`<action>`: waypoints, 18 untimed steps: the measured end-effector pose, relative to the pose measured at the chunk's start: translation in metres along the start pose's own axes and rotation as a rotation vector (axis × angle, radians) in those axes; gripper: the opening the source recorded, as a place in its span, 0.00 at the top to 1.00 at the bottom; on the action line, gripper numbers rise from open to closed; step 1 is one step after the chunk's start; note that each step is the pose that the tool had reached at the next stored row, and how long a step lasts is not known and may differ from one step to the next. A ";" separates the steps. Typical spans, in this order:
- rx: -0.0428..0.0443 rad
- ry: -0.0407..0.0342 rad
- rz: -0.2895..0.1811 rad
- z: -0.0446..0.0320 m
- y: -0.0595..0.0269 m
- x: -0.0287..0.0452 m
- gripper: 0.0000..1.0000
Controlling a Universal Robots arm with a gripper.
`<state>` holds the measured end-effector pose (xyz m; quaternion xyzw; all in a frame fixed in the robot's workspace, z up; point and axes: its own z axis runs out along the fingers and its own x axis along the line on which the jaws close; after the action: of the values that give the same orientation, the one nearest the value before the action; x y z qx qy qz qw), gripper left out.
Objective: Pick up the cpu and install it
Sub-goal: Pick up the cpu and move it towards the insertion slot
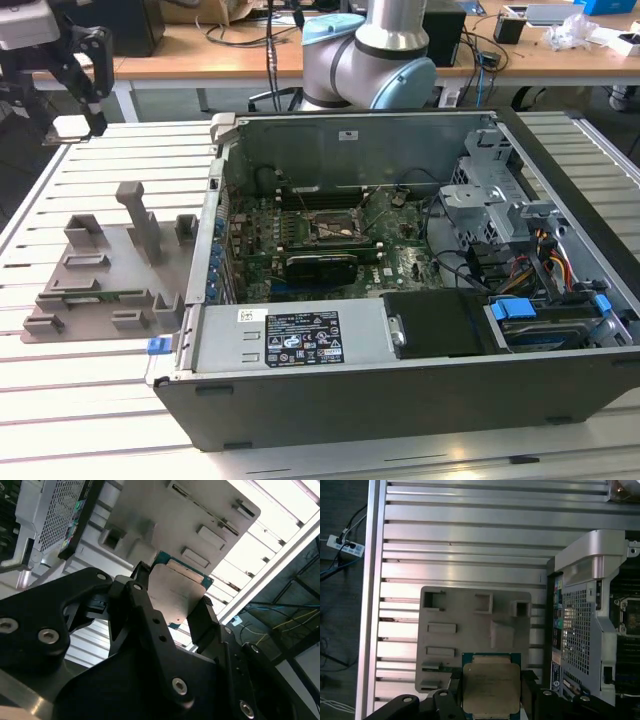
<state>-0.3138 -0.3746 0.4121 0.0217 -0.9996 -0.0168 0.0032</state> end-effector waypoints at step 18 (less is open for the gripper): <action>-0.0002 0.0045 0.000 -0.0003 -0.0032 -0.0736 0.45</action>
<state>-0.2402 -0.3746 0.4119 0.0217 -0.9996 -0.0168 0.0055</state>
